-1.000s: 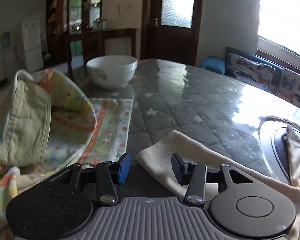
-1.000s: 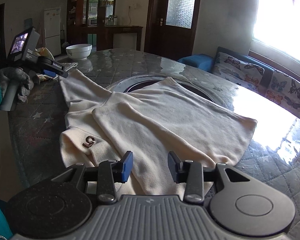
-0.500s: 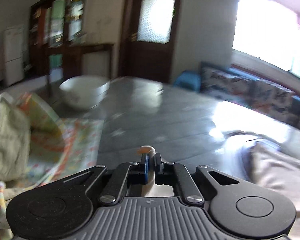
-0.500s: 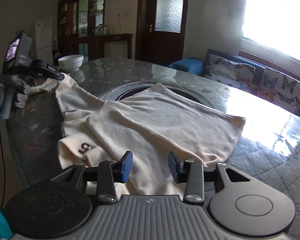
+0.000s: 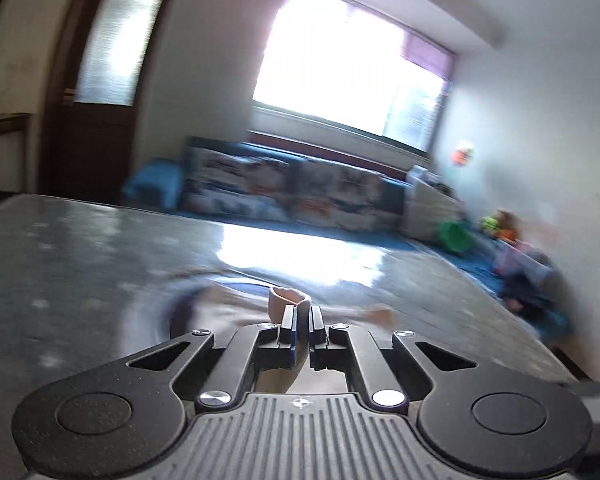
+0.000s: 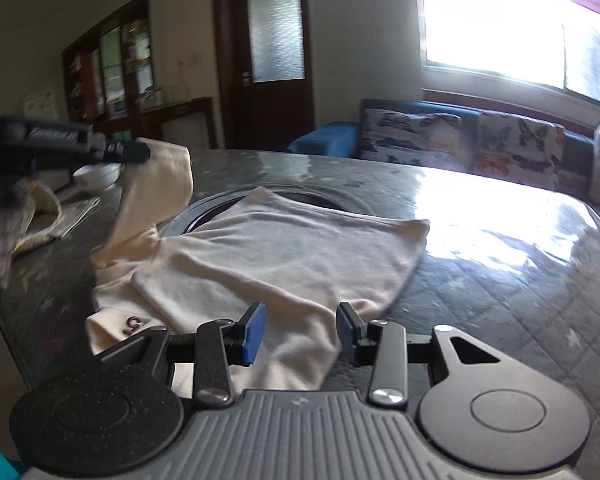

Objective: Fold clothes

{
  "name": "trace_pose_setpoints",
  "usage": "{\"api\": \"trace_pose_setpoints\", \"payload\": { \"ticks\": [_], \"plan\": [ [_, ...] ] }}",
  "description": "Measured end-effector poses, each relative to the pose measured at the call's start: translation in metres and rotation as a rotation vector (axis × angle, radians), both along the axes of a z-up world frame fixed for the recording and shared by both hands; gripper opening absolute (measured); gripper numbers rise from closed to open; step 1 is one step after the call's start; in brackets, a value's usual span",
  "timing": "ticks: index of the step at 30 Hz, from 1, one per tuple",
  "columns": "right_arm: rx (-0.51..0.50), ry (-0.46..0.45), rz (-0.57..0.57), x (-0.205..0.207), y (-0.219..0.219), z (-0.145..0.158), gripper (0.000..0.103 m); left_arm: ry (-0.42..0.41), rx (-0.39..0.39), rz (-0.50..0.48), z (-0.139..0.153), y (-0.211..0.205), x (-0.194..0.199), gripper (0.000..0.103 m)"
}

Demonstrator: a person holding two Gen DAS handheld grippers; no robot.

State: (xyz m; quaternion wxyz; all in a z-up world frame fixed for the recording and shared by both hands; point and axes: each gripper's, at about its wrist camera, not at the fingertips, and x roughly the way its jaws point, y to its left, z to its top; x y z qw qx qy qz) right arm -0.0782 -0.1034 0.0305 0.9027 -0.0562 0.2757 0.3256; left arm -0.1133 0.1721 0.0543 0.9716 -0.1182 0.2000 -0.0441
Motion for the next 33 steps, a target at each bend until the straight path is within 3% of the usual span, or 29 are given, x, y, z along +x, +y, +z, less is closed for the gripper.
{"api": "trace_pose_setpoints", "payload": {
  "ticks": [10, 13, 15, 18, 24, 29, 33],
  "plan": [
    [0.049, 0.049, -0.079, 0.008, -0.019, -0.002, 0.039, 0.123, 0.024, -0.235, -0.046, -0.066, 0.013, 0.007],
    [0.051, 0.055, -0.066, 0.010, -0.014, -0.003, 0.039, 0.154, 0.033, -0.279, -0.055, -0.072, 0.010, 0.012],
    [0.049, 0.058, -0.055, 0.010, -0.009, -0.004, 0.039, 0.156, 0.045, -0.287, -0.055, -0.070, 0.004, 0.023],
    [0.043, 0.068, -0.025, 0.012, 0.000, -0.005, 0.039, 0.157, 0.063, -0.298, -0.054, -0.066, -0.006, 0.027],
    [0.030, 0.121, 0.046, 0.021, 0.024, -0.015, 0.038, 0.137, 0.100, -0.139, -0.042, -0.014, -0.026, 0.030],
    [0.015, 0.165, 0.066, 0.033, 0.040, -0.027, 0.037, 0.173, 0.115, 0.042, -0.047, 0.039, -0.044, 0.037],
    [-0.010, 0.185, 0.069, 0.037, 0.049, -0.037, 0.036, 0.221, 0.147, 0.109, -0.060, 0.061, -0.054, 0.039]
  ]
}}
